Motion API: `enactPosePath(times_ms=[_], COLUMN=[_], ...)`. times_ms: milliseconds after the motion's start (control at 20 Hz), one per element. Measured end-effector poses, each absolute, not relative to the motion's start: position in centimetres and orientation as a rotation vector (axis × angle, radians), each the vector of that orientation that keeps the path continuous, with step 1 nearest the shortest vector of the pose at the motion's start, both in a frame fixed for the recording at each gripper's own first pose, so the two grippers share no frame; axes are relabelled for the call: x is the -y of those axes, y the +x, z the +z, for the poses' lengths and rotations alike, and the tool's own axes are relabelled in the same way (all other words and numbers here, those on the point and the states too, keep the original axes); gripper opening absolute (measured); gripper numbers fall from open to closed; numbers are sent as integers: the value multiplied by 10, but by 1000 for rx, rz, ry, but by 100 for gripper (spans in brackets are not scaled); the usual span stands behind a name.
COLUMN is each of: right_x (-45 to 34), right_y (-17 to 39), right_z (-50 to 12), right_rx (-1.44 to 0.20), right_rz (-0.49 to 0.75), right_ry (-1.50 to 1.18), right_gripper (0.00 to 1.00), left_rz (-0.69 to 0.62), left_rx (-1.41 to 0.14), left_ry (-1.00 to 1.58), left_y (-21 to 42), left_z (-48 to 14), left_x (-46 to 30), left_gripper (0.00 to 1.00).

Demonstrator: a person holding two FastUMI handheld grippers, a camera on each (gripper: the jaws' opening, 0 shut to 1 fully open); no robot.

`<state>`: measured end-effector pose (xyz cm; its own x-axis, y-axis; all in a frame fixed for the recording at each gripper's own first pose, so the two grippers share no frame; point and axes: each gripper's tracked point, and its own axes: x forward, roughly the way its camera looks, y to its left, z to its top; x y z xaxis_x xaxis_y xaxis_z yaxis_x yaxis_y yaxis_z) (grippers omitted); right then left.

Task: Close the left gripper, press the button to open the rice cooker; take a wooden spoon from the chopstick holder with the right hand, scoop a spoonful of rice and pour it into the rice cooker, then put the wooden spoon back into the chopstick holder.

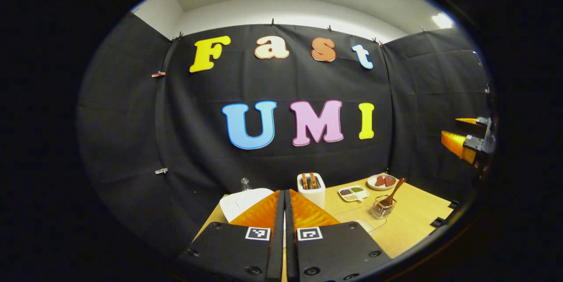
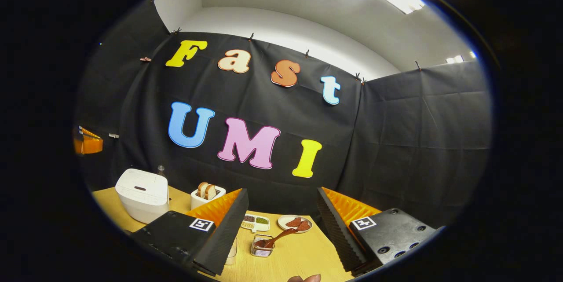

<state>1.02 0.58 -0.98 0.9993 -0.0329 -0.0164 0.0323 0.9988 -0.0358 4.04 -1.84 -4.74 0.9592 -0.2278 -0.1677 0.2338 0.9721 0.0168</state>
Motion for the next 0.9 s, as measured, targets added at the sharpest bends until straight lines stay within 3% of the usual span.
enactPosePath(times_ms=[200,400,900], right_x=[-4,0,11], right_y=[18,24,38], right_z=[-17,-27,-48], right_rx=[-33,-55,-128], right_rz=[-43,-56,-111], right_ry=[-42,-63,-89], right_gripper=[98,98,98], left_rz=[-466,-575,-713], left_rx=[-393,-614,-742], left_ry=[126,121,294], left_y=[62,85,186], left_z=[-106,-153,-202], left_x=[46,47,9], left_gripper=[7,7,7])
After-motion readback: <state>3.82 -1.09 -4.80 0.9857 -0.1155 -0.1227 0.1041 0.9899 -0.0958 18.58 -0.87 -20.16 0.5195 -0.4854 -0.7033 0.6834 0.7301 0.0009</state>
